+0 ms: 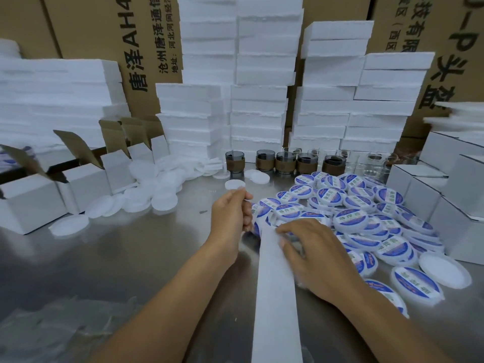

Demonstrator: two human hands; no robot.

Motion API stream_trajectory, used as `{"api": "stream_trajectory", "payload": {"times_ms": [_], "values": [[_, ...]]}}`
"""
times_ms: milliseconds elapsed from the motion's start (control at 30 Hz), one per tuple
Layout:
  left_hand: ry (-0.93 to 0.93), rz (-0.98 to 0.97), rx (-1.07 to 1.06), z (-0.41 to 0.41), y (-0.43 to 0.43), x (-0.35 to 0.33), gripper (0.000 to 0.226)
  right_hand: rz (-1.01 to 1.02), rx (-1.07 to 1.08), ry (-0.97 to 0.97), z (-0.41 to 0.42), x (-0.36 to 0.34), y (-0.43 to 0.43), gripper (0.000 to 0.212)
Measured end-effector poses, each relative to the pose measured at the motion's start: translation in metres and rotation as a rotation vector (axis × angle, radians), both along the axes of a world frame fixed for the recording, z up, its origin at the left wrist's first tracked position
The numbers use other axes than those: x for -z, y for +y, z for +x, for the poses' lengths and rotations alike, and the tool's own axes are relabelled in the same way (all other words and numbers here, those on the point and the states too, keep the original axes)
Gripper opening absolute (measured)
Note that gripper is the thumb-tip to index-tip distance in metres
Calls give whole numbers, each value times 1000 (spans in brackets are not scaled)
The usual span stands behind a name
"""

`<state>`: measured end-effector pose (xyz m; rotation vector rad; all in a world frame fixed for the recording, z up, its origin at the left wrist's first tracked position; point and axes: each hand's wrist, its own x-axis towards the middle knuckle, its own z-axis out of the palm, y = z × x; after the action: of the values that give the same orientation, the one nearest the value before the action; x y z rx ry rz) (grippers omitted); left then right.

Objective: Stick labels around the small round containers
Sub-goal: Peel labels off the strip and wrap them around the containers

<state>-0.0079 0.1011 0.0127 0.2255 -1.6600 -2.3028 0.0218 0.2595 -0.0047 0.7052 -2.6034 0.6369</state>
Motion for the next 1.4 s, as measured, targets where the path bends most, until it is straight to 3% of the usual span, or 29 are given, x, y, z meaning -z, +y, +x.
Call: {"api": "stream_trajectory", "payload": {"times_ms": [67, 233, 400, 567, 667, 1033, 1233, 1400], "values": [[-3, -113, -146, -8, -20, -2, 24, 3, 13, 14, 0, 0, 0, 30], [-45, -786, -453, -27, -100, 1, 6, 31, 83, 66, -1, 2, 0, 38], [-277, -1199, -460, -41, -153, 12, 36, 8, 69, 39, -1, 2, 0, 43], [-433, -1414, -343, -46, -164, 20, 48, -3, -32, 17, -3, 1, 1, 40], [-429, -1458, -373, -46, -162, 20, 47, 16, -62, -7, -4, 2, 1, 40], [-138, -1066, -281, -33, -124, 4, 48, -1, -39, -57, 0, 0, -1, 36], [122, -555, -42, -10, -61, -16, 25, 2, 2, -130, 2, -2, -1, 51], [203, -140, 220, 5, -14, -21, 32, -39, 0, -88, 0, 0, 2, 51]]}}
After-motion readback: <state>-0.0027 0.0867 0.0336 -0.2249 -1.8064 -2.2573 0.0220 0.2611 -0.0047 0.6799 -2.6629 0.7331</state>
